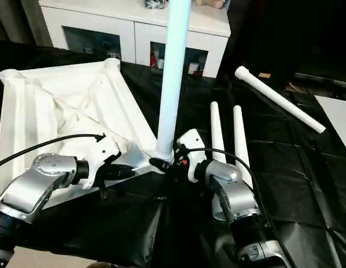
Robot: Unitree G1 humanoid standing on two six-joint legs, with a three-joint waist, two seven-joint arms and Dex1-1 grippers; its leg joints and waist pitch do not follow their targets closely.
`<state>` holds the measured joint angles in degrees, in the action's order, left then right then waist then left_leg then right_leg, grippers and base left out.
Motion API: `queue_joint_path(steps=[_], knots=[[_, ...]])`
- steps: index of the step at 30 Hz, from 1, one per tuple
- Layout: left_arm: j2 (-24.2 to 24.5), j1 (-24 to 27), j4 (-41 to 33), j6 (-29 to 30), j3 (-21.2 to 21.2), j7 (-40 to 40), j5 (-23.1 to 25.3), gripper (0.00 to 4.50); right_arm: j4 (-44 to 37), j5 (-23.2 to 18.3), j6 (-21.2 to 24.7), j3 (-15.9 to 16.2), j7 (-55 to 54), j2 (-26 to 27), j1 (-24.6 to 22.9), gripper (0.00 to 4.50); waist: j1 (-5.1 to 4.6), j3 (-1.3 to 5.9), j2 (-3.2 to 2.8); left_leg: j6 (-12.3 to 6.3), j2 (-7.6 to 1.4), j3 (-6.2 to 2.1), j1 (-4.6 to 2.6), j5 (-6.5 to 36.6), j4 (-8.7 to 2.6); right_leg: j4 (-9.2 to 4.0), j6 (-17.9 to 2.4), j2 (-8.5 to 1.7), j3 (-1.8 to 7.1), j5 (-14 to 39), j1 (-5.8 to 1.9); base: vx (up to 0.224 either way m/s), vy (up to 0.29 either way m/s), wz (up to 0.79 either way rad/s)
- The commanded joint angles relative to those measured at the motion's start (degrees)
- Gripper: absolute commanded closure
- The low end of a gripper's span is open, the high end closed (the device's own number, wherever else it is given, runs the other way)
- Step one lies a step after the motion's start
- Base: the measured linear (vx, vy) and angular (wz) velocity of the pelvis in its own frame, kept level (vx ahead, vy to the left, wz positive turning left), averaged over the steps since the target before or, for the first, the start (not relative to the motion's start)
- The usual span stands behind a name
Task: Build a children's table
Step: Rotate leg to tighten
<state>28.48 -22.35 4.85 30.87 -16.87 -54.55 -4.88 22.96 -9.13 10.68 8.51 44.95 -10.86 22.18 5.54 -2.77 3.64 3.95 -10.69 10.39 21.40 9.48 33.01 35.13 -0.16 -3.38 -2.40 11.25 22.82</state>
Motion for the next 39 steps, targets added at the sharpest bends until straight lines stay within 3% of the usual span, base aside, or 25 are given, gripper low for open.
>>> queue_joint_path(steps=[1, 8, 16, 18, 29, 39], knots=[[-0.13, 0.17, -0.35, 0.29, -0.83, -0.35, -0.56, 4.5, -1.63, -0.29, 0.77, -0.06, 0.6, -0.7, -1.01, 0.33, 0.17, 3.09, -0.56, 0.04, -2.6, -0.85, -1.09, 13.13, -4.13, -3.94, -10.83, -4.46, 2.58, 9.67, -2.24, 0.0, 0.0, 0.0], [-0.64, -0.31, 0.11, -0.15, -0.97, -0.12, -0.12, 4.5, -3.44, 1.39, 0.28, 0.6, -1.45, -1.24, -1.79, 0.05, 0.38, 3.2, -0.46, -0.35, -2.55, -0.78, -1.11, 11.6, -3.97, -3.66, -11.36, -4.34, 2.48, 6.75, -2.36, 0.0, 0.0, 0.0], [0.0, 0.22, -0.38, -0.13, -0.64, -0.82, -0.49, 4.5, -6.0, -2.59, 2.04, -3.57, -1.53, -1.64, -2.38, 0.05, 0.48, 3.31, -0.66, -0.58, -2.54, -0.78, -1.17, 11.09, -3.84, -3.49, -11.39, -4.3, 2.5, 5.34, -2.41, 0.0, 0.0, 0.0], [-0.1, 0.15, -0.31, -0.15, -0.74, -0.86, -0.42, 4.5, -5.01, -1.7, 1.59, -3.17, -2.17, -1.82, -1.83, 0.05, 0.5, 3.28, -0.89, -0.41, -2.52, -0.82, -1.11, 11.18, -3.85, -3.45, -11.66, -4.32, 2.47, 5.47, -2.42, 0.0, 0.0, 0.0], [-0.52, -0.25, 0.24, -0.42, -0.99, -0.44, -0.11, 4.5, -0.11, 0.23, -0.2, -1.26, -3.76, 0.0, 0.81, 0.05, 0.33, 3.34, -0.65, -0.24, -2.44, -0.77, -1.05, 10.9, -3.73, -3.36, -12.19, -4.33, 2.42, 5.42, -2.43, 0.0, 0.0, 0.0], [-0.78, -0.12, 0.04, -0.27, -0.94, 0.03, -0.02, 4.5, 4.51, 1.35, -1.95, -1.5, -6.32, 1.41, 3.28, 1.04, 0.41, 3.45, -0.58, -0.42, -2.44, -0.71, -1.09, 9.84, -3.61, -3.08, -12.21, -4.35, 2.43, 3.52, -2.62, 0.0, 0.0, 0.0]])
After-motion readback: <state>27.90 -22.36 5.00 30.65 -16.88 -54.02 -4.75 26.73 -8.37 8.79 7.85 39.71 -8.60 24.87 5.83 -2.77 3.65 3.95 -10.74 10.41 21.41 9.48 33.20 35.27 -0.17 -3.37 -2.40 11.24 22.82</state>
